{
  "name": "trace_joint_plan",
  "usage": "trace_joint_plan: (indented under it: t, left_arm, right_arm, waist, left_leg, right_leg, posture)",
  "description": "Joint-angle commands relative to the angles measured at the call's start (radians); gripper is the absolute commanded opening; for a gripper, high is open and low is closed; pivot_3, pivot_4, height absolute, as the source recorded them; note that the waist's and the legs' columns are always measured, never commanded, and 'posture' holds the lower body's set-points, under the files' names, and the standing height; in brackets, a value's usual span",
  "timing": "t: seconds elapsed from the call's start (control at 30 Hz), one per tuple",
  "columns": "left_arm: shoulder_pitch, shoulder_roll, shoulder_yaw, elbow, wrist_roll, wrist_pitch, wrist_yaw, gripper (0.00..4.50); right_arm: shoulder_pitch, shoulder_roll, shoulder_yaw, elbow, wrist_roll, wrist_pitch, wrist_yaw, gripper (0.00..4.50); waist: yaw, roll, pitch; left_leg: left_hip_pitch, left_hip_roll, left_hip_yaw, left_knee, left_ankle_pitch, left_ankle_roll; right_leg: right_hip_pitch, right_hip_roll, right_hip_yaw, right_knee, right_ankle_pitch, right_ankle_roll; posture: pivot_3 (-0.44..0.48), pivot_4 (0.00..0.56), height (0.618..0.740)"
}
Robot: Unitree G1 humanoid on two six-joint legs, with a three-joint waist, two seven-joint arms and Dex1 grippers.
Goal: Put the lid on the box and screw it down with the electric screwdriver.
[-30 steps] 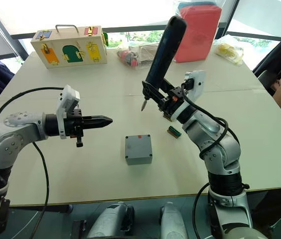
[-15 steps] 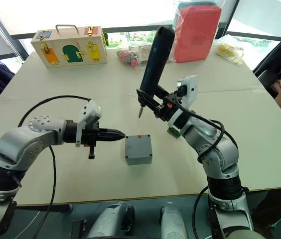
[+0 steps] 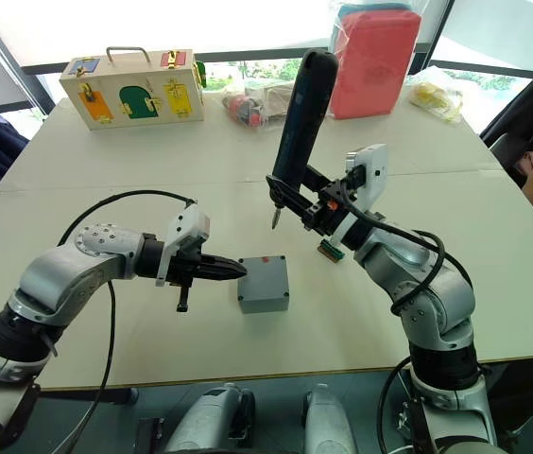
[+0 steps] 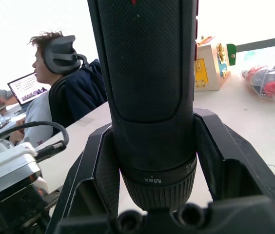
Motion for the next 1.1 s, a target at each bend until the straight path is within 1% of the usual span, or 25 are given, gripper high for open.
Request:
trace_joint_plan:
  t: [0.03,0.27,0.47,0.9,1.1]
  left_arm:
    - [-0.008,-0.004,-0.022,0.017,0.039,-0.040,-0.022,0.00]
    - [-0.015,-0.010,-0.041,0.052,0.080,-0.072,-0.053,0.00]
    - [-0.023,-0.024,-0.043,0.055,0.092,-0.071,-0.065,0.00]
    - [-0.044,-0.045,-0.049,0.083,0.133,-0.088,-0.083,0.00]
    - [-0.053,-0.053,-0.051,0.088,0.144,-0.086,-0.084,0.00]
  right_arm:
    - [-0.012,-0.011,-0.034,-0.078,0.036,-0.002,0.006,1.79]
    - [0.026,-0.031,-0.032,-0.118,0.044,0.024,0.004,1.79]
    - [0.061,-0.045,-0.025,-0.133,0.030,0.023,0.008,1.79]
    - [0.130,-0.054,-0.009,-0.135,-0.033,-0.011,0.031,1.79]
    - [0.178,-0.050,0.038,-0.115,-0.105,-0.058,0.048,1.79]
  waist:
    - [-0.001,0.000,0.000]
    - [0.003,0.000,0.000]
    - [0.002,0.000,0.000]
    - [0.003,0.000,0.000]
    - [0.003,-0.001,0.000]
  left_leg:
    - [0.000,0.000,0.000,0.000,0.000,0.000]
    - [0.000,0.000,0.000,0.000,0.000,0.000]
    - [0.000,0.000,0.000,0.000,0.000,0.000]
    - [0.000,0.000,0.000,0.001,0.000,0.000]
    - [0.000,0.000,0.000,0.001,0.000,0.000]
  right_leg:
    - [0.000,0.000,0.000,0.000,0.000,0.000]
    - [0.000,0.000,0.000,0.000,0.000,0.000]
    - [0.000,0.000,0.000,0.000,0.000,0.000]
    - [0.001,0.000,0.000,0.000,0.000,0.000]
    - [0.001,0.000,0.000,0.000,0.000,0.000]
  posture:
    - [0.000,0.150,0.740]
    - [0.000,0.150,0.740]
    - [0.000,0.150,0.740]
    - [0.000,0.150,0.740]
    - [0.000,0.150,0.740]
